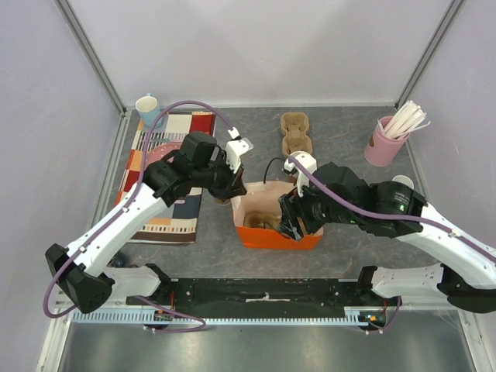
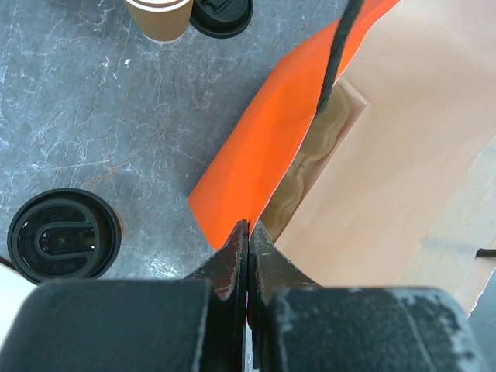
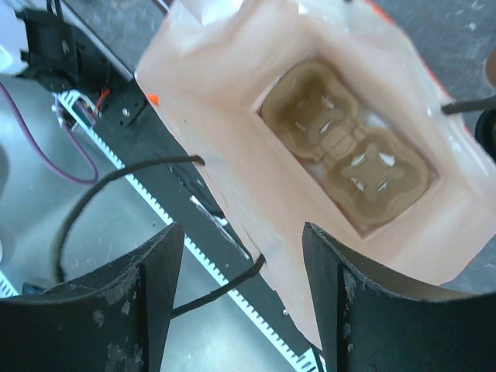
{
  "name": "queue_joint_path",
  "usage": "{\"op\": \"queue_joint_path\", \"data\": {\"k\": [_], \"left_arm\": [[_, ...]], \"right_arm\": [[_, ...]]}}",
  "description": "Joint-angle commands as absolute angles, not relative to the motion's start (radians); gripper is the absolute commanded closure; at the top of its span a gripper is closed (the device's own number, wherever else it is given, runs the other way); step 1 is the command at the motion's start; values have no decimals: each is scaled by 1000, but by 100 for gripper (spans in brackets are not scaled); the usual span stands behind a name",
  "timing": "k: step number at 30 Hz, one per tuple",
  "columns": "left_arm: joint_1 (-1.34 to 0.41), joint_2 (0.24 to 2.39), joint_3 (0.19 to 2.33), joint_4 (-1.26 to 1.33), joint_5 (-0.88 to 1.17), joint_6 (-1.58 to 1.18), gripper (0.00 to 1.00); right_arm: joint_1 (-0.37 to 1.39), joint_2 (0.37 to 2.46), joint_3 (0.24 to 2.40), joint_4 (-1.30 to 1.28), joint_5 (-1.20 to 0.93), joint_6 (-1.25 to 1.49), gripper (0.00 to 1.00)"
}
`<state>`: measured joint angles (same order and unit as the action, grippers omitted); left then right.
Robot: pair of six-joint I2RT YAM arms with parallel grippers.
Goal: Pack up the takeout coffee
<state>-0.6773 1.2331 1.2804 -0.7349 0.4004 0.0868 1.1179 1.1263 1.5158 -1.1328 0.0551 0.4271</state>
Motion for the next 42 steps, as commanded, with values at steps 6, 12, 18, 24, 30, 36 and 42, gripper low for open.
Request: {"op": "queue_joint_path", "data": {"k": [6, 12, 18, 24, 30, 36, 42], "left_arm": [[-676, 1272, 1384, -735, 429, 186, 62], [-676, 1247, 1424, -741, 479, 196, 32], [-660, 1252, 1538, -788, 414, 189, 23], [-343, 1371, 1791, -938, 604, 144, 29], [-179, 1488, 1817, -1143, 863, 544, 42], [-196, 1503, 1645, -1184, 833, 840, 48], [-248, 1496, 1480, -1076, 752, 974, 50]], "right_arm": [[1115, 1152, 1626, -1068, 215, 431, 25], [1106, 1143, 1649, -1066, 225, 425, 23], [1095, 1161, 1710, -1068, 225, 405, 21], [958, 1305, 1969, -1065, 142, 336, 14], [778, 1478, 2290, -1063, -35, 305, 13], [744, 1442, 2186, -1032, -6, 321, 13], [742, 1333, 2031, -993, 58, 377, 13]]}}
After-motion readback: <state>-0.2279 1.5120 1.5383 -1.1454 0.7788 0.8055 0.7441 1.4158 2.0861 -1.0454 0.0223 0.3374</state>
